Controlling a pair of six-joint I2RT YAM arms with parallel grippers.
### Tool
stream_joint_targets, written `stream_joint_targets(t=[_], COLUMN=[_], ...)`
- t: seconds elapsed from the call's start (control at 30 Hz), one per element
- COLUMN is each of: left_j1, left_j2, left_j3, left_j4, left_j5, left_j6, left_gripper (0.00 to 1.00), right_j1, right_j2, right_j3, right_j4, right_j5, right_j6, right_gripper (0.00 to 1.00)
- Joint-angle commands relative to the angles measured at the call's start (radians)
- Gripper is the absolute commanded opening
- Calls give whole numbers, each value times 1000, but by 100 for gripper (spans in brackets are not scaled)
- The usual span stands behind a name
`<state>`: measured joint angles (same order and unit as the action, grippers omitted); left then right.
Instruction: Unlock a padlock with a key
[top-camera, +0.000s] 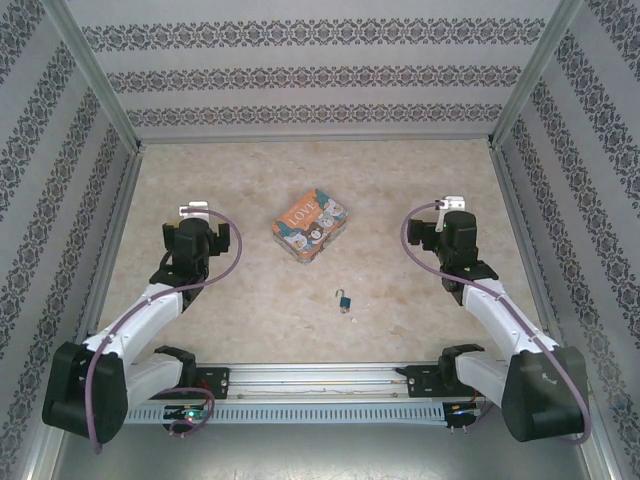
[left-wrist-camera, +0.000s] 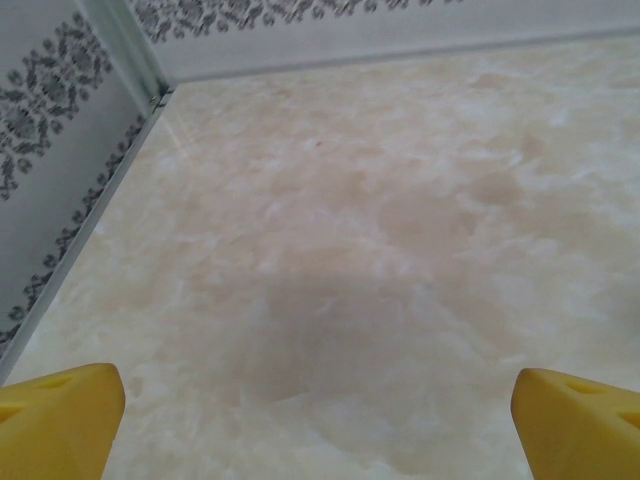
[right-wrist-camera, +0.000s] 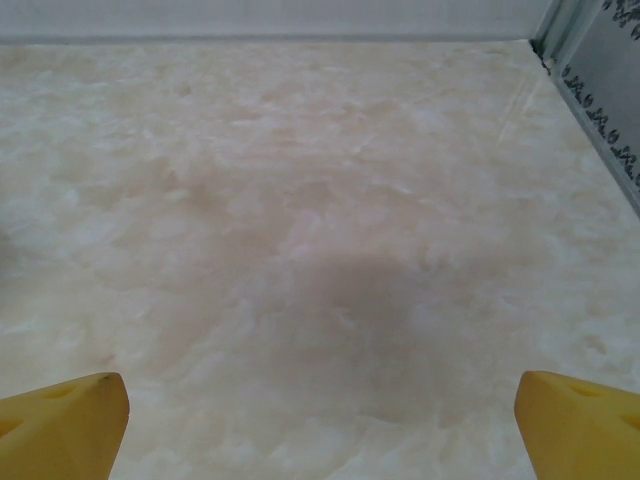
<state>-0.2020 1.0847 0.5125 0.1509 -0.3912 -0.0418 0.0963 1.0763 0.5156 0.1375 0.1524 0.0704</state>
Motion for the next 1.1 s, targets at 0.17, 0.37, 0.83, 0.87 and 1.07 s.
stream_joint_targets(t=[0.17,0.37,0.83,0.87,1.07], left_j1=[63,83,137,140,154], left_j2=[19,10,-10,-3,83], left_j3=[-32,-55,-100,-104,-140], left_j4=[56,40,64,75,212], left_j5=[-34,-29,-6,-6,15], left_j6=[-2,-14,-21,-23,-20], left_gripper=[99,99,99,99,99], right_j1=[-30,-38,-98,-98,-95], right_j2=[126,276,453,443,456], right_j3=[-103,-148,-149,-145,-152], right_j4=[356,649,818,797,833], right_j5=[20,-20,-94,-95,-90], right_j6=[-28,-44,-4,-6,-9], right_gripper=[98,98,98,98,98])
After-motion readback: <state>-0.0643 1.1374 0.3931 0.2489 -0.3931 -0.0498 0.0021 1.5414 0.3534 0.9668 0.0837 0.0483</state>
